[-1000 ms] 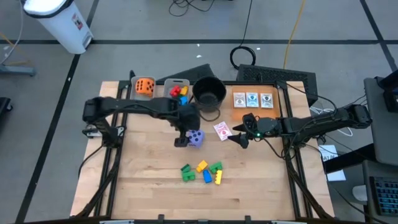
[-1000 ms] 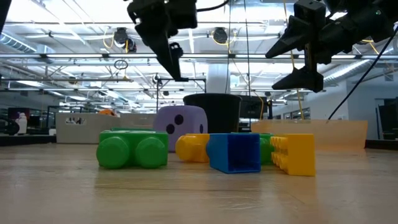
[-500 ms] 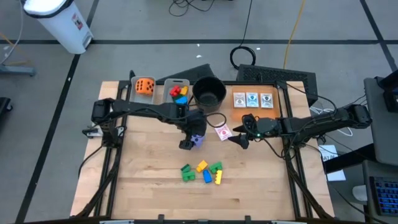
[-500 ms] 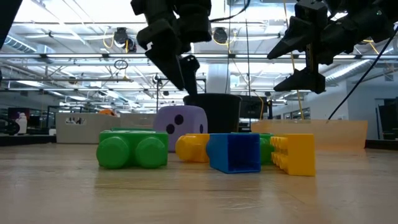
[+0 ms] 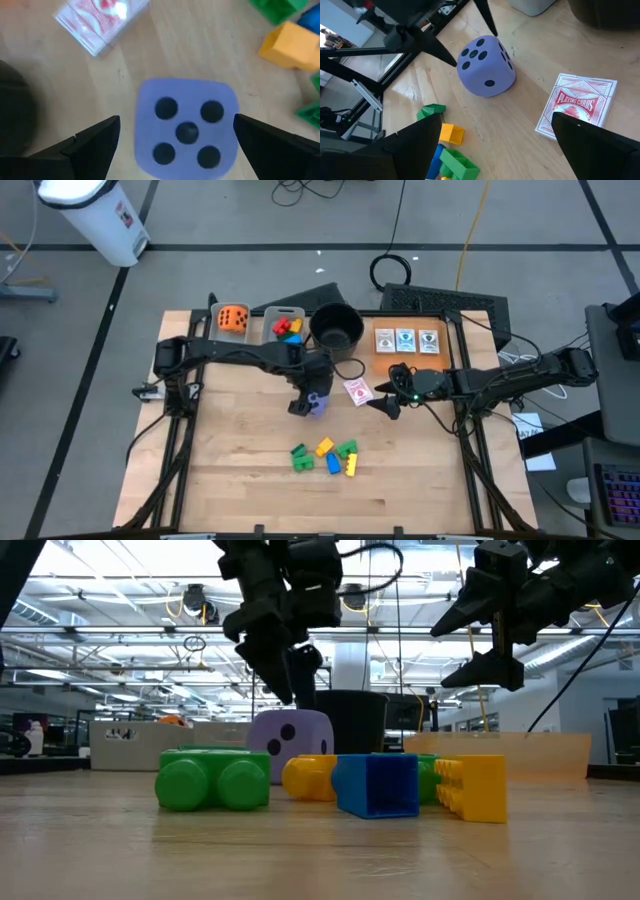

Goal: Pick & Place Toys
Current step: Put the purple die into the left gray bin

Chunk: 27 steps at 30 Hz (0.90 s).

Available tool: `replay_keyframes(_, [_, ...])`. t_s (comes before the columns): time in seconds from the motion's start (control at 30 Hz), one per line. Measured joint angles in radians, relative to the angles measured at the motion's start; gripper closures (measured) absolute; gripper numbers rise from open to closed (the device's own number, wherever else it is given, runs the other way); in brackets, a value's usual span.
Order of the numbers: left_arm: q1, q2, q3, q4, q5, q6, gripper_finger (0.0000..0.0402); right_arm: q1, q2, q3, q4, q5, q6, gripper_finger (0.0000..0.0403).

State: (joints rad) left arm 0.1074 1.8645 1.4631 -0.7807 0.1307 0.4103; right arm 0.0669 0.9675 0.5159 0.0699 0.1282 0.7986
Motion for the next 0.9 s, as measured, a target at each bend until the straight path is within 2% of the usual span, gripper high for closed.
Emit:
replay_keyframes(0.13, [-0.001, 0.025, 0.000, -0.003, 0.053, -0.002, 0.0007, 0.000, 0.000, 0.000, -0.014, 0.000, 0.000, 0.0028])
replay_keyframes(0.9, [-0.012, 0.075, 0.004, -0.051, 0.011, 0.051, 0.0006, 0.000, 0.000, 0.000, -0.045, 0.000, 0.010, 0.0028])
